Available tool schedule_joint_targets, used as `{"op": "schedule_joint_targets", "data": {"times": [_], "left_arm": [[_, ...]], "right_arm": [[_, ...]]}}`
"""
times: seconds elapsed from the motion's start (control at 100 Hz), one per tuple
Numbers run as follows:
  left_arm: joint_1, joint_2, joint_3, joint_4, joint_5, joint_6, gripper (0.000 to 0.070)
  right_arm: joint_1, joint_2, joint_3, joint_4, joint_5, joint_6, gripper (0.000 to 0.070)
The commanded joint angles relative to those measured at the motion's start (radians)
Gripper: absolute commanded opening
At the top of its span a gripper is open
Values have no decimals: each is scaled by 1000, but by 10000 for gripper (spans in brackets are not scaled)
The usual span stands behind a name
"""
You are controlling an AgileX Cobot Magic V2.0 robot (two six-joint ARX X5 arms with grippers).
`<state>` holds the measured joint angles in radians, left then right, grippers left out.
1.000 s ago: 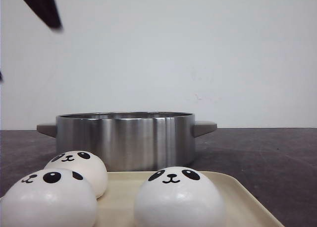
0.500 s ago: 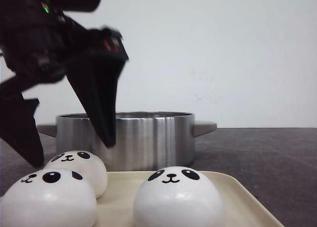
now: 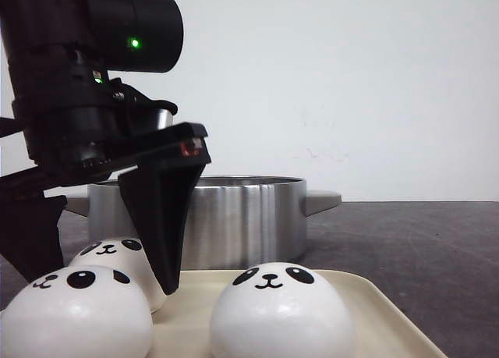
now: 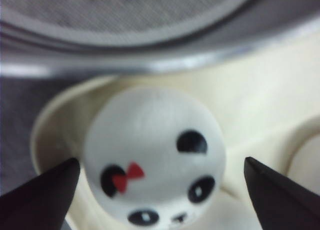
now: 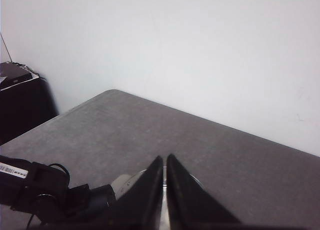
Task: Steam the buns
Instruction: 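Lower the left gripper onto the farther bun nearest it on the tray, then close the left gripper on the bun and lift it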
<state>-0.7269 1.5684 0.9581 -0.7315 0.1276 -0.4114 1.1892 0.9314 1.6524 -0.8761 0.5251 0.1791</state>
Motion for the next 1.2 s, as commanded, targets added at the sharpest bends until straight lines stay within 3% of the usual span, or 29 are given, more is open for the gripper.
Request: {"op": "schedule_joint_targets", "data": {"times": [0.0, 0.3, 0.44, 0.51, 0.62, 0.72, 1.02, 1.19], "left_arm": [[-8, 19, 14, 25, -24, -10, 633], [-6, 27, 14, 86, -55, -23, 618], [-6, 51, 14, 65, -53, -24, 469], [-6, 66, 14, 50, -53, -24, 444], [-7, 87, 14, 36, -53, -23, 306], [-7, 88, 14, 48, -53, -17, 4], [-20, 10, 61, 41, -43, 6, 0], [-51, -111, 100, 40, 59, 6, 0]], "right_arm": [[12, 8, 15, 7, 2, -8, 3], [12, 8, 15, -1, 2, -8, 3], [12, 8, 15, -9, 3, -7, 3], [12, 8, 15, -13, 3, -7, 3], [12, 8, 15, -19, 3, -7, 3], [12, 8, 15, -20, 3, -6, 3], [12, 8, 15, -24, 3, -4, 3], [12, 8, 15, -24, 4, -4, 3]]}}
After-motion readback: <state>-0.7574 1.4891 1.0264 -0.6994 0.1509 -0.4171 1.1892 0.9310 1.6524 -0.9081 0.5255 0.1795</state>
